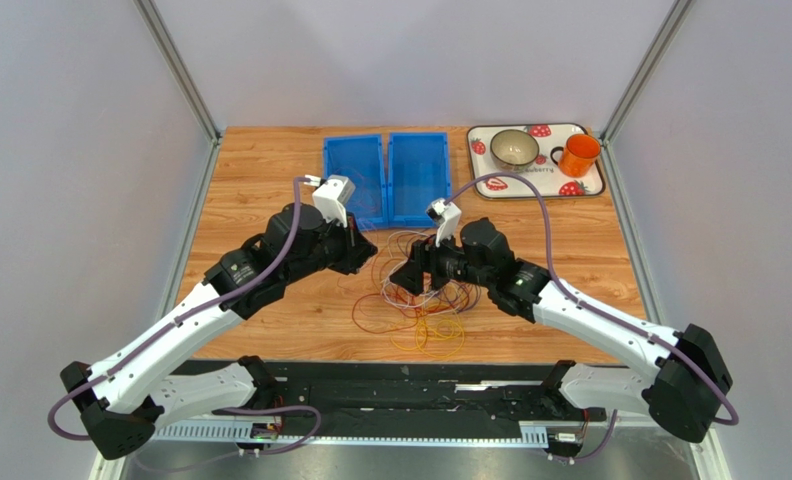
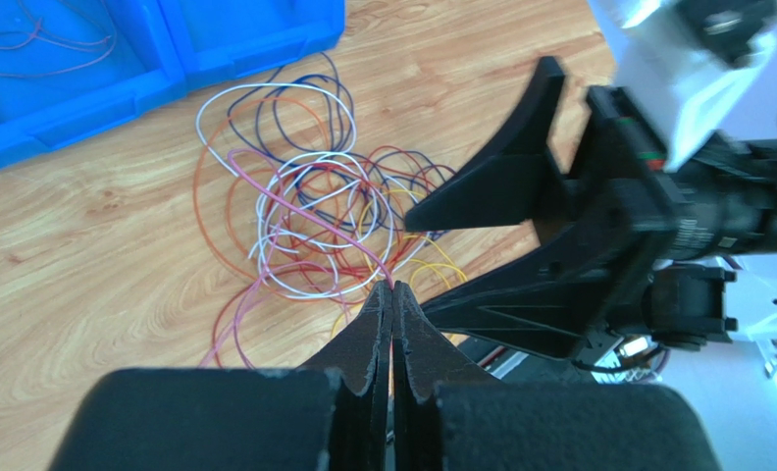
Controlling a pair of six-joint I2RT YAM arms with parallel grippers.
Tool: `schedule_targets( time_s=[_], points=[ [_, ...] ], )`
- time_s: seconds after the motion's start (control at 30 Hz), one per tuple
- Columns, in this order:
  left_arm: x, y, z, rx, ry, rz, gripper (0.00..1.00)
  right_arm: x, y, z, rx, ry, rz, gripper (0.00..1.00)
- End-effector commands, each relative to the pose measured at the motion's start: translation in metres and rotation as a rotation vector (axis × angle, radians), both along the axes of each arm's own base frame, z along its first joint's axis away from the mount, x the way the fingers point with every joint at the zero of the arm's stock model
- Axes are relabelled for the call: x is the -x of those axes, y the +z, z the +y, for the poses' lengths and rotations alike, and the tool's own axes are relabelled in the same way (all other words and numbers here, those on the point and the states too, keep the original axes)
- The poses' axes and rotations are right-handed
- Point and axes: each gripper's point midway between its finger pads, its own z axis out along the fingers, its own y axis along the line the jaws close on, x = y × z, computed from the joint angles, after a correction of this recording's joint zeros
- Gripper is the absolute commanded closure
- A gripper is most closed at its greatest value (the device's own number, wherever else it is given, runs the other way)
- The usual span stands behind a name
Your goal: Untangle the cables
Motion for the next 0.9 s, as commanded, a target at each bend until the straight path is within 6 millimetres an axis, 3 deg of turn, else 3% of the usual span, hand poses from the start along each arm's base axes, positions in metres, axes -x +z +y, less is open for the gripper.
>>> schedule_targets(
  time_s=[0.0,0.17,0.3,0.67,0.87],
  points=[
    [0.011,0.044,-0.008,0.137,-0.067,-0.076,1.0,-0.005,0.012,0.023,-0.096,0.088,-0.115,0.29],
    [0.014,0.053,-0.003,0.156,-0.062,-0.08,1.0,0.004,0.026,0.045,-0.192,0.217,-0.141,0.29],
    [0.015,0.059,-0.005,0.171,-0.063,-0.08,1.0,-0.004,0.021,0.047,-0.196,0.202,-0.194,0.29],
    [0.014,0.085,-0.011,0.212,-0.088,-0.109,1.0,-0.008,0.038,0.065,-0.313,0.251,-0.276,0.3],
    [0.011,0.089,-0.015,0.219,-0.092,-0.107,1.0,-0.009,0.048,0.073,-0.409,0.25,-0.261,0.3]
  ],
)
